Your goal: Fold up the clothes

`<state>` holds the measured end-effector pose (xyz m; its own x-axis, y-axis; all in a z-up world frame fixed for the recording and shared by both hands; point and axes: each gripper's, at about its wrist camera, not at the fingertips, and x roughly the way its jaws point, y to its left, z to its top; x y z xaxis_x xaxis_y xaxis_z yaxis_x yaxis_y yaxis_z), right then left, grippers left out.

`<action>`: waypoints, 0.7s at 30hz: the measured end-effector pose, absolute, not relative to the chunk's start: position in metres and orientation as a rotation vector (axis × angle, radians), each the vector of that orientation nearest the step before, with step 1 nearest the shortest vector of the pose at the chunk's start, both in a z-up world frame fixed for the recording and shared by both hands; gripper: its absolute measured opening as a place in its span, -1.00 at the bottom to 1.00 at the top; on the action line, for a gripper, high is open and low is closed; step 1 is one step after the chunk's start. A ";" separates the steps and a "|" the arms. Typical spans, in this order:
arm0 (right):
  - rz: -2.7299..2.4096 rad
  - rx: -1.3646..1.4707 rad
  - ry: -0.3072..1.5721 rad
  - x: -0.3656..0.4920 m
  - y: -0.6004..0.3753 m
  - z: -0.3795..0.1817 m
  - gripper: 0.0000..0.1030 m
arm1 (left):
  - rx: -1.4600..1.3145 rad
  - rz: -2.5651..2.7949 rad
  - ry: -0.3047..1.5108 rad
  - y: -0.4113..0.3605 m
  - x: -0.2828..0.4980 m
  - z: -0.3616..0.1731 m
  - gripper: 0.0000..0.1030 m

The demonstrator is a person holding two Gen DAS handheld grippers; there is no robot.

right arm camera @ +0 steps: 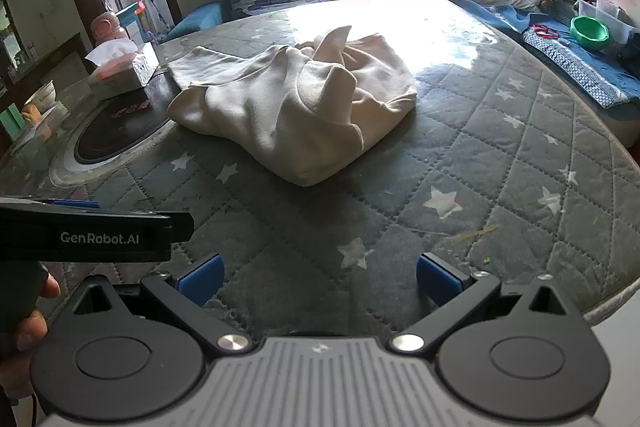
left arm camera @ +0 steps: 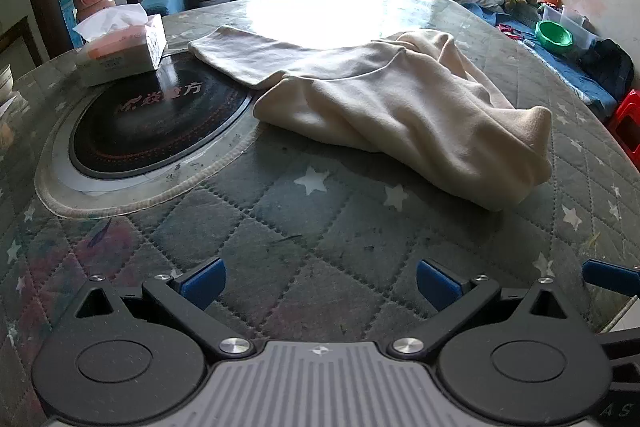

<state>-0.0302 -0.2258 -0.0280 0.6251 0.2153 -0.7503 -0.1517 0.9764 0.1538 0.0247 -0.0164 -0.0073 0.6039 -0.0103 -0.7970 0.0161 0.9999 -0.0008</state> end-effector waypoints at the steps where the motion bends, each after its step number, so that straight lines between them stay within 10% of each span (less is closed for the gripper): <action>1: 0.210 0.077 0.871 -0.030 -0.226 -0.028 1.00 | 0.008 -0.016 0.923 -0.017 0.025 -0.008 1.00; 21: 0.204 0.054 0.880 -0.026 -0.221 -0.028 1.00 | 0.016 -0.015 0.935 -0.018 0.030 -0.009 1.00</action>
